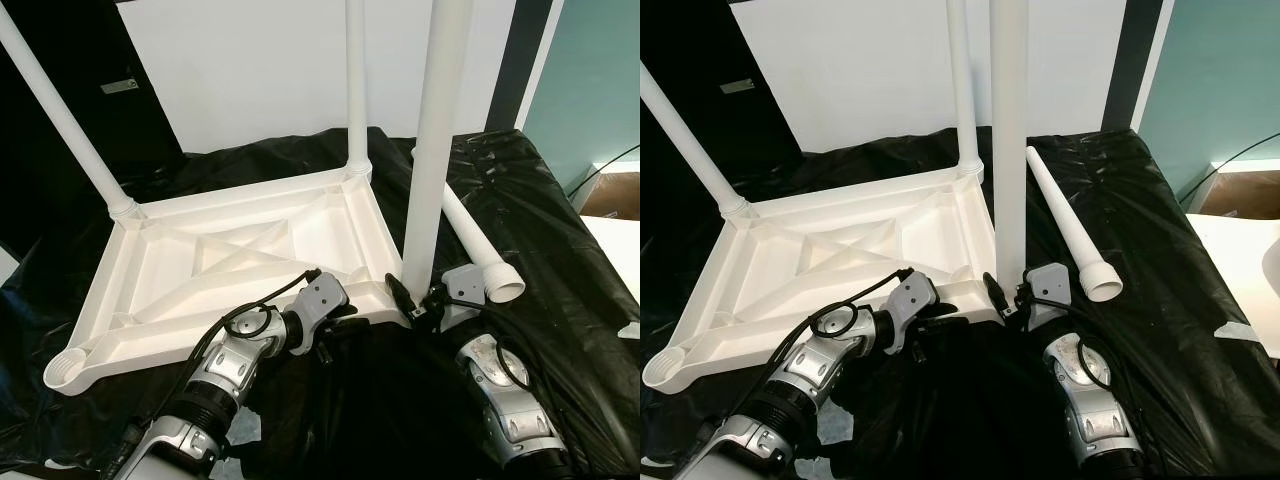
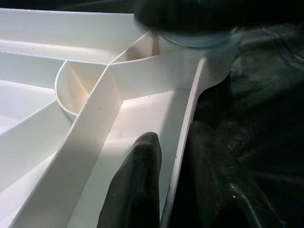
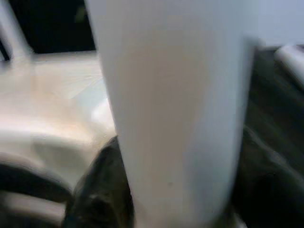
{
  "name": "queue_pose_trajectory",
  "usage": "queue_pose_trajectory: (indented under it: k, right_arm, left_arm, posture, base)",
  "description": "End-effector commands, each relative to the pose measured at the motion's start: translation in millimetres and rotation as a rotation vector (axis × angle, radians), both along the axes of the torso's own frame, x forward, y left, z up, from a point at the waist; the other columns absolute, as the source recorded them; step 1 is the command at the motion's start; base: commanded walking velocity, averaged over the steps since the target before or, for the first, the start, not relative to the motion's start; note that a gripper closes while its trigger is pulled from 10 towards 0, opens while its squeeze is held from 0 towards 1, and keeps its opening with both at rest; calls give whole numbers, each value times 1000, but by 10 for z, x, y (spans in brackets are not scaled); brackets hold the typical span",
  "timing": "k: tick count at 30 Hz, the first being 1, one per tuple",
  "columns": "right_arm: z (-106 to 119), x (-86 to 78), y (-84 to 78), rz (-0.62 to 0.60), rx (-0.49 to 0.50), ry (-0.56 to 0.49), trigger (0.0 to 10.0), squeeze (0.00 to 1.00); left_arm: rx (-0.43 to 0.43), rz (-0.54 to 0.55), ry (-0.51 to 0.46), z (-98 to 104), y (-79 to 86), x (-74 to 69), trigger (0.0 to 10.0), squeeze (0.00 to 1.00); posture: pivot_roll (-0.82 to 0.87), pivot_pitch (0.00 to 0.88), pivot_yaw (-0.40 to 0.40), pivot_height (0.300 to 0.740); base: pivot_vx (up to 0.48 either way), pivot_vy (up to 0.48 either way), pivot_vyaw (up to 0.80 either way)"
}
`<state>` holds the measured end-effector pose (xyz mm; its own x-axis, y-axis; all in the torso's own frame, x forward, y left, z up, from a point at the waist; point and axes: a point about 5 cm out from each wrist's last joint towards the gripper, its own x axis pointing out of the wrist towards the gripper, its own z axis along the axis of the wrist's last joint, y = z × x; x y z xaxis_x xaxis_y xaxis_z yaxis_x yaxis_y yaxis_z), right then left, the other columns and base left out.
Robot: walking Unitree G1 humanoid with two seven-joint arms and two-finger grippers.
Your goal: Building children table
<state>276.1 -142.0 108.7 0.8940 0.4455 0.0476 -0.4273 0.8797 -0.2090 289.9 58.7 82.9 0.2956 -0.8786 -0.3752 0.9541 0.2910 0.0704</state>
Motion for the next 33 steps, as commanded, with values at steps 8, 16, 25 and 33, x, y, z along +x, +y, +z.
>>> queue_pose_trajectory:
  k: [8, 16, 25, 33]
  right_arm:
    - [165, 89, -163, 261, -96, 69, 10000, 0]
    - [289, 81, -343, 446, -208, 96, 10000, 0]
    - [418, 262, -563, 560, -284, 173, 0, 0]
    - [287, 223, -490, 520, -200, 174, 0, 0]
  left_arm:
    - [98, -85, 142, -338, -19, -221, 10000, 0]
    - [103, -86, 140, -334, -10, -206, 10000, 0]
    - [107, -82, 131, -317, 2, -187, 10000, 0]
    - [104, -74, 137, -329, 13, -202, 10000, 0]
  posture:
    - [-55, 0, 89, 740]
    - [-55, 0, 93, 740]
    - [-45, 0, 90, 740]
    - [-36, 0, 86, 740]
  base:
    - [0, 0, 0]
    - [0, 0, 0]
    - [0, 0, 0]
    - [0, 0, 0]
